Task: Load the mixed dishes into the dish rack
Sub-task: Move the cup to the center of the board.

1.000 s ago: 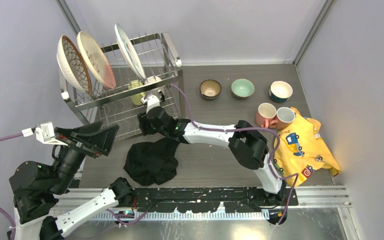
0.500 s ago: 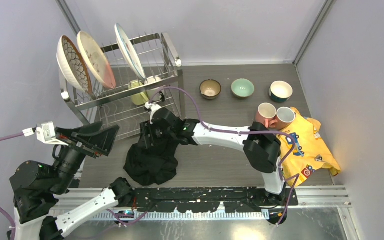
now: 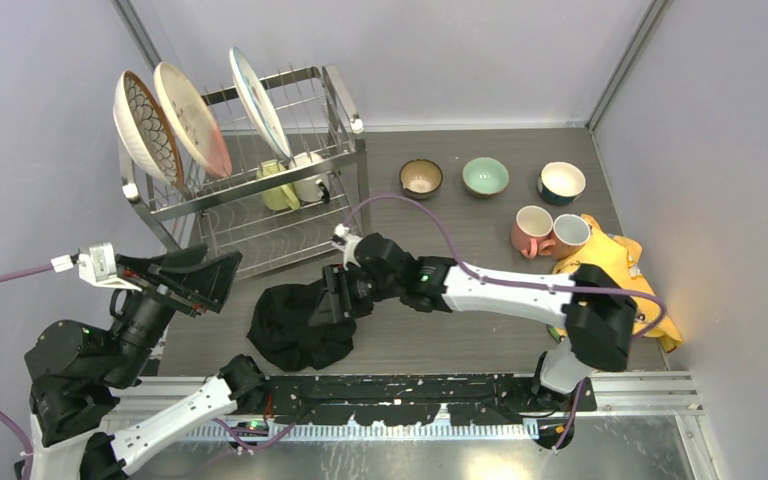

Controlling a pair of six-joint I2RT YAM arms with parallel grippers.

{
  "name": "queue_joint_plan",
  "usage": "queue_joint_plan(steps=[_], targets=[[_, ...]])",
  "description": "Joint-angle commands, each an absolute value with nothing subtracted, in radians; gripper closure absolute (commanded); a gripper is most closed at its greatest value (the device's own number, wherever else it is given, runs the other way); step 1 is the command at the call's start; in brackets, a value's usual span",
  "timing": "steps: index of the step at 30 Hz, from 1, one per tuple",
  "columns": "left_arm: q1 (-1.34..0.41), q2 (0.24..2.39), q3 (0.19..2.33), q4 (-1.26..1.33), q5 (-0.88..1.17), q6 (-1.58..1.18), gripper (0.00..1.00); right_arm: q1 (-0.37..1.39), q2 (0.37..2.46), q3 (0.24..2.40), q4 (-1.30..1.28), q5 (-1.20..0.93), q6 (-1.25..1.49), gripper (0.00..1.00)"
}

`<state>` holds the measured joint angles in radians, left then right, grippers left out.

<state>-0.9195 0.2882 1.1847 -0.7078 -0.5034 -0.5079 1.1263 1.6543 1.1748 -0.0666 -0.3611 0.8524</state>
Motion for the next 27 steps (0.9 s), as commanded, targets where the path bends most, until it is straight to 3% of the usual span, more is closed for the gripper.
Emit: queue_joint_plan(steps=[1, 15, 27], targets=[[-0.914, 0.310, 1.153, -0.673, -0.481, -0.444, 0.00, 1.129, 1.470, 1.100, -0.126, -0.191, 0.883, 0.37], [-0.914, 0.385, 1.039, -0.627, -0.338, -0.265, 0.00, 1.013, 1.066, 0.988, -0.553, 0.646, 0.838, 0.34], [-0.914, 0.346, 0.811, -0.531, -0.355, -0.104, 0.00, 0.503, 1.104, 1.008, -0.712, 0.699, 0.672, 0.33]])
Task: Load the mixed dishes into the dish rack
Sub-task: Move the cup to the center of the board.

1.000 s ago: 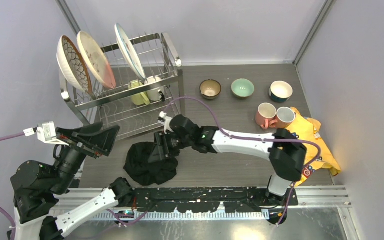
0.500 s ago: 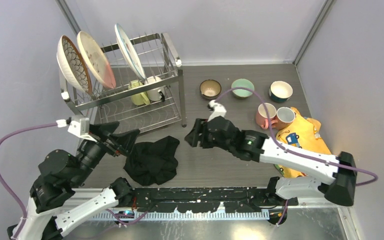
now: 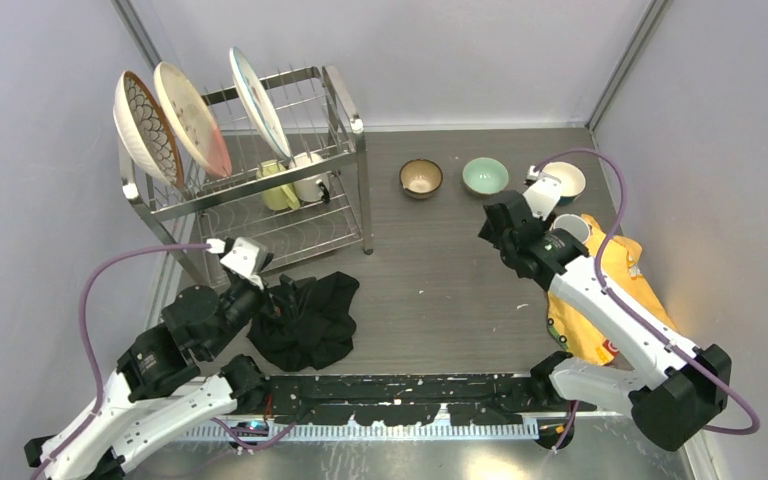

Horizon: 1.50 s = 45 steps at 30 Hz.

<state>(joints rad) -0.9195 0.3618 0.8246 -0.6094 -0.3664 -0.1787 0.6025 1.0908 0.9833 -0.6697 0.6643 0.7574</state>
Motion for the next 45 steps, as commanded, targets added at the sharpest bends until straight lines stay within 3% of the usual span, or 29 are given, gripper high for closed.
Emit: queue_joint_plan(steps=[1, 7, 12, 26, 31, 37, 45], targets=[[-0.914, 0.347, 0.803, -0.531, -0.341, -0.093, 0.00, 0.476, 1.110, 1.012, -0.699, 0.685, 0.630, 0.33], [-0.914, 0.388, 0.803, -0.562, -0.296, -0.072, 0.02, 0.316, 1.210, 1.092, -0.696, 0.707, 0.487, 0.42], [-0.914, 0.383, 0.791, -0.558, -0.278, -0.062, 0.02, 0.203, 1.280, 1.147, -0.692, 0.503, 0.423, 0.42], [-0.914, 0.375, 0.782, -0.571, -0.306, -0.061, 0.03, 0.139, 1.453, 1.149, -0.533, 0.242, 0.302, 0.48], [-0.914, 0.380, 0.785, -0.581, -0.320, -0.062, 0.03, 0.137, 1.521, 1.162, -0.538, 0.280, 0.289, 0.48], [-0.914, 0.381, 0.785, -0.582, -0.320, -0.060, 0.04, 0.137, 1.550, 1.186, -0.571, 0.264, 0.269, 0.66], [-0.914, 0.385, 0.783, -0.583, -0.327, -0.060, 0.04, 0.161, 1.431, 1.172, -0.574, 0.156, 0.287, 0.92]])
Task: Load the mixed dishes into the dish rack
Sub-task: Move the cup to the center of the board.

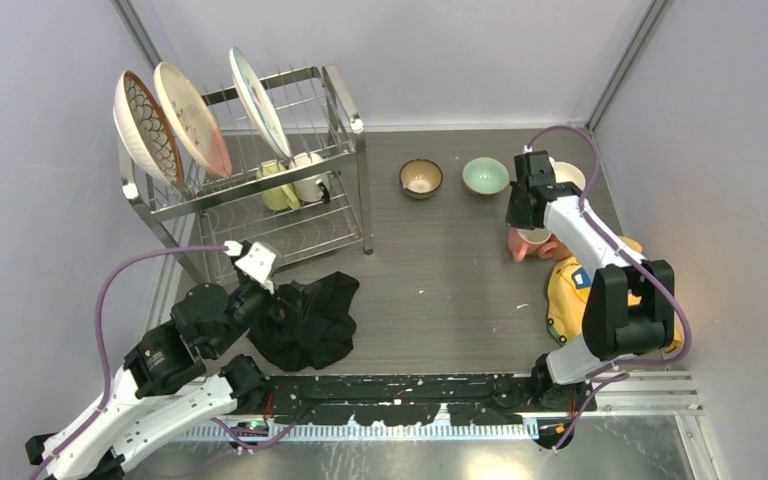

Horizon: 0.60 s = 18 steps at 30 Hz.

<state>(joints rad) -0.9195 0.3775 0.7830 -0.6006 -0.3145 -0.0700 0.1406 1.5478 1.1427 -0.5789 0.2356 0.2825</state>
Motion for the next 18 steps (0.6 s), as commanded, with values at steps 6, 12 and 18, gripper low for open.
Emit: queue_joint_plan(steps=[6, 12, 18], targets=[[-0.914, 0.386, 0.784, -0.587, -0.330, -0.061, 0.04, 0.324, 1.350, 1.159, -0.610, 0.182, 0.294, 0.98], [-0.914, 0.386, 0.784, -0.588, -0.342, -0.061, 0.05, 0.620, 1.349, 1.155, -0.621, 0.267, 0.354, 0.98], [-0.914, 0.374, 0.785, -0.588, -0.370, -0.068, 0.05, 0.858, 1.425, 1.202, -0.610, 0.313, 0.430, 0.98]])
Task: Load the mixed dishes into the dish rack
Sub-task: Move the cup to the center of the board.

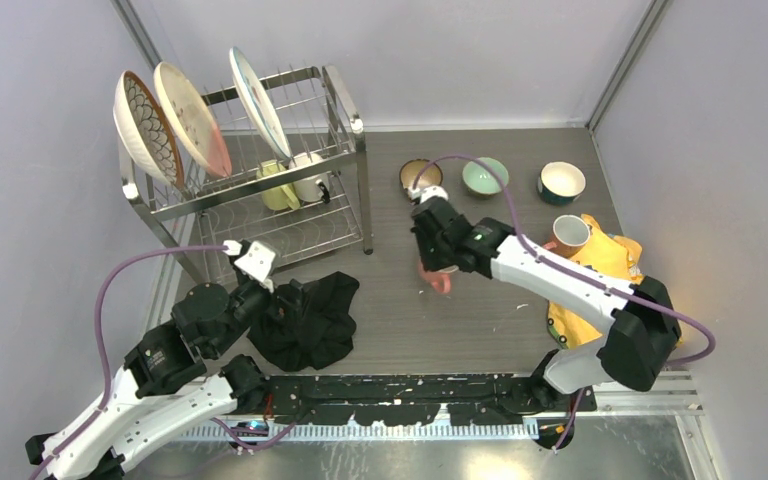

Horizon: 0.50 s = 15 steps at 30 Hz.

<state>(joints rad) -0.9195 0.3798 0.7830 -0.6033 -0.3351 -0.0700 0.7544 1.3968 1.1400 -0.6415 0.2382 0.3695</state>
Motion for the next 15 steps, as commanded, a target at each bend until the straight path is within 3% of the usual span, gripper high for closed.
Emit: queue_joint_plan(steps=[1, 6, 15], targets=[[-0.914, 0.371, 0.785, -0.588, -0.378, -0.071, 0.05, 0.895, 1.441, 1.213, -0.611, 0.319, 0.442, 0.98], [-0.914, 0.331, 0.780, -0.580, -0.422, -0.075, 0.05, 1.032, 1.552, 1.295, -0.648, 0.384, 0.482, 0.97], [-0.914, 0.225, 0.761, -0.560, -0.512, -0.072, 0.05, 1.100, 1.665, 1.358, -0.648, 0.363, 0.541, 0.95]])
